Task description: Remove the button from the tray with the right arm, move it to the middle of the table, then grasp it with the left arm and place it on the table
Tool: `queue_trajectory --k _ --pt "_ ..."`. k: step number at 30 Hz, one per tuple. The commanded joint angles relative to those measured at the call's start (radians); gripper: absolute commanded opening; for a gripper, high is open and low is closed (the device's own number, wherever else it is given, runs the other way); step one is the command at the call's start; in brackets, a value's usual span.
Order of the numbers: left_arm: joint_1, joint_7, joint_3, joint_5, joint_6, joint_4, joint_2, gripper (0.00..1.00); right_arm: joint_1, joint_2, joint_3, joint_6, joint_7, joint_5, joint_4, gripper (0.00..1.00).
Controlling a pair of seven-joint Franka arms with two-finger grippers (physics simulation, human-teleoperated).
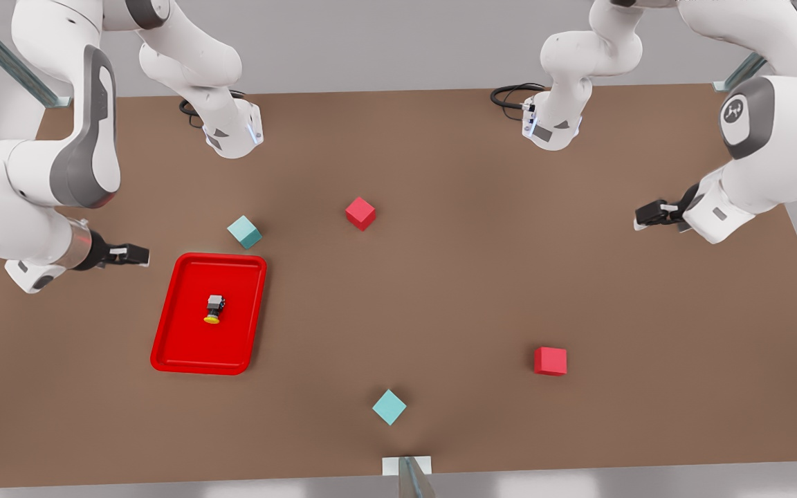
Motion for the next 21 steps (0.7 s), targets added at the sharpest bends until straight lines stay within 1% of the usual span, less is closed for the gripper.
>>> queue_trajectory --k 1,4,6,7,10,11,12,16,19,20,21 --pt "-0.003 -0.075 0.0 -0.007 0.064 0.003 0.003 1.0 -0.001 0.007 0.0 0.035 -0.058 -0.001 0.001 1.0" --pt "-0.008 -0.075 0.0 -0.009 0.078 0.015 0.006 1.0 0.002 0.022 0.0 0.033 -0.058 0.001 0.001 1.0" --pt "0.007 -0.077 0.001 -0.021 0.028 0.007 0.013 1.0 0.007 0.024 0.0 0.035 -0.056 0.002 0.001 1.0" --pt "0.001 -0.075 0.001 -0.01 -0.005 0.012 0.043 1.0 0.005 0.038 0.0 0.035 -0.056 0.007 0.002 1.0" --pt "-0.006 -0.077 -0.003 -0.001 -0.008 0.009 0.045 1.0 0.02 0.122 0.006 0.044 -0.027 0.031 0.024 1.0" --pt "-0.011 -0.07 -0.006 0.02 0.004 0.013 0.048 1.0 0.039 0.151 0.009 0.046 0.094 0.067 0.028 1.0" --pt "-0.013 -0.07 -0.006 0.02 0.001 0.013 0.049 1.0 0.068 0.179 0.011 0.046 0.139 0.065 0.053 1.0" --pt "-0.019 -0.077 -0.006 0.022 0.003 0.012 0.055 1.0 0.148 0.303 0.015 0.053 0.238 0.076 0.139 1.0" --pt "-0.034 -0.07 -0.006 0.029 0.008 0.009 0.072 1.0 0.119 0.369 0.011 0.053 0.228 0.093 0.133 1.0" --pt "-0.043 -0.072 -0.008 0.062 0.009 0.009 0.072 1.0 0.12 0.371 0.011 0.052 0.226 0.09 0.122 1.0" --pt "-0.057 -0.073 -0.011 0.085 0.023 0.01 0.074 1.0 0.108 0.404 0.011 0.067 0.225 0.084 0.119 1.0"
